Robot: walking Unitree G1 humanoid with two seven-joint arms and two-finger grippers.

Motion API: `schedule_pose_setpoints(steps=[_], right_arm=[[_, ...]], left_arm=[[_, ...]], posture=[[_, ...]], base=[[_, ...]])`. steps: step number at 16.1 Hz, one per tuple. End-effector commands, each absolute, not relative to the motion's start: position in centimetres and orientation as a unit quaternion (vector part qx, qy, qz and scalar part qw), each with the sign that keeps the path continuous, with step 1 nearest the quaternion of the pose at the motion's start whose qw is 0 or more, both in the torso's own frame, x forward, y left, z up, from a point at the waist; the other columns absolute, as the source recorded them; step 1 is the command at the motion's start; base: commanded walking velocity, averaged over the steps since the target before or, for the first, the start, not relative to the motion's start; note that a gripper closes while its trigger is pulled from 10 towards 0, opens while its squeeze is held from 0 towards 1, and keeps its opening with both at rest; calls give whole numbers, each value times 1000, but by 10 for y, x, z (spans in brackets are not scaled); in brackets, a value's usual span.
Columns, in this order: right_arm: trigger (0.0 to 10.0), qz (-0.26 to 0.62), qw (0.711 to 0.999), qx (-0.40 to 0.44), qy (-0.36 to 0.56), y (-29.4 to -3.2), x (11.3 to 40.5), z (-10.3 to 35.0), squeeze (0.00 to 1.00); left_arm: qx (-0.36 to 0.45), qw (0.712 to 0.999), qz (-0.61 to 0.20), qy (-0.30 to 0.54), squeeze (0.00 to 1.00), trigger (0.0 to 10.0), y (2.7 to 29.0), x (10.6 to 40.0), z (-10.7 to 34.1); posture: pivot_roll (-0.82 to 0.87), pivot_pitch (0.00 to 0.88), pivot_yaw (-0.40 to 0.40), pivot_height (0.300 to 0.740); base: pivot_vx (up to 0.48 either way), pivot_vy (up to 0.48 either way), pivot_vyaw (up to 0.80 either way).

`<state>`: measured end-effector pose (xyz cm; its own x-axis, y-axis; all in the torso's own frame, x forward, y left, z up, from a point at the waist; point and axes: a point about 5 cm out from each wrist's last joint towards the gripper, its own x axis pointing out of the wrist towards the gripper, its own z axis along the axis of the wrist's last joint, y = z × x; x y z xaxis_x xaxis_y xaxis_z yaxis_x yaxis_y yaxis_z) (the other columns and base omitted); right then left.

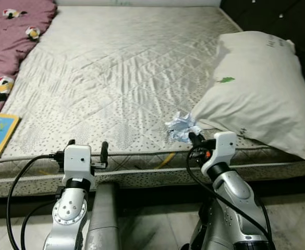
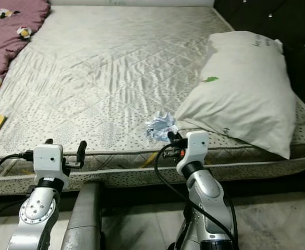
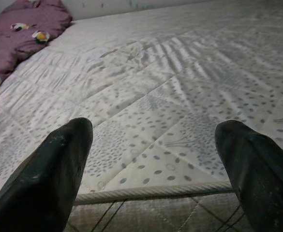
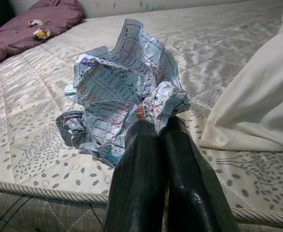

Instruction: Clean up the room

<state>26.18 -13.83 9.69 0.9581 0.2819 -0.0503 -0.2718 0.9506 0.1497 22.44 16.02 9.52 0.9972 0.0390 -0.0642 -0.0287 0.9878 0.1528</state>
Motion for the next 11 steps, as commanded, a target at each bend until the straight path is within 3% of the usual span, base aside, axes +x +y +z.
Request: schedule_pose_setpoints(steps=[1, 11], right_arm=[[10000, 138, 988, 69, 19, -139, 265, 108, 0], [10000, 142, 987, 71, 19, -136, 276, 113, 0]], left_arm=[[80, 996, 13, 29, 0, 10000, 160, 228, 96], [78, 996, 15, 31, 0, 10000, 159, 225, 94]], posture=[[45, 0, -52, 521], [59, 0, -65, 625]], base=[[0, 0, 0], [0, 0, 0]])
